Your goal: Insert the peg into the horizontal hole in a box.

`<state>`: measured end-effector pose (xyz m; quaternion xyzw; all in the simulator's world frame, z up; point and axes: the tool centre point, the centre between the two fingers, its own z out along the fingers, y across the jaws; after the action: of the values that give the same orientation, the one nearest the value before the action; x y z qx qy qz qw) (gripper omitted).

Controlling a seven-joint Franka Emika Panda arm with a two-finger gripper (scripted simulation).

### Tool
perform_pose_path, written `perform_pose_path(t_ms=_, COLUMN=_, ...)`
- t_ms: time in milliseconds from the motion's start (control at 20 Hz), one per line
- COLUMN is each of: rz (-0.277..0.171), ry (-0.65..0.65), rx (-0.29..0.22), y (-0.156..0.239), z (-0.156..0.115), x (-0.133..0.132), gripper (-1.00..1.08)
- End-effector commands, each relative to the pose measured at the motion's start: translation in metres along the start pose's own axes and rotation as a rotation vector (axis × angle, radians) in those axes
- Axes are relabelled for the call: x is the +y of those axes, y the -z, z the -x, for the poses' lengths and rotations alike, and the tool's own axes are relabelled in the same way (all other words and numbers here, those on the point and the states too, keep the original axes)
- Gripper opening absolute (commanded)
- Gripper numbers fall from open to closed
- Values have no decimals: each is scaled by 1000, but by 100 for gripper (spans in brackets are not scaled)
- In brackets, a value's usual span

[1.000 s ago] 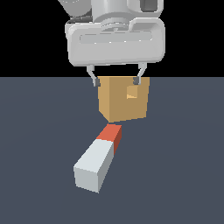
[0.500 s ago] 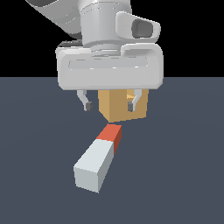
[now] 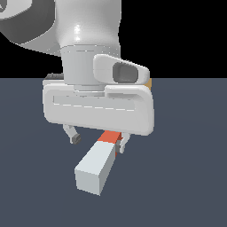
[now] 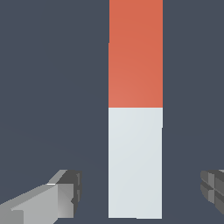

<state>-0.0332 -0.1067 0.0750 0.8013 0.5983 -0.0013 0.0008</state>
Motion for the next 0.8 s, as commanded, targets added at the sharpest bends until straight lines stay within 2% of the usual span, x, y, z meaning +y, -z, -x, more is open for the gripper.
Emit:
perform_pose_path(t_ms=0, rz=0, ry=-10, rx=1, y=-4, z=2, x=-1, gripper=100)
perform_pose_path(t_ms=400, rz=-1, ry=-6, rx=2, y=-6, z=1, x=-1, gripper=100)
perform_pose_path(t_ms=750, rz=0, ry=-5, rx=3, y=-34, z=0, x=-1, gripper=100)
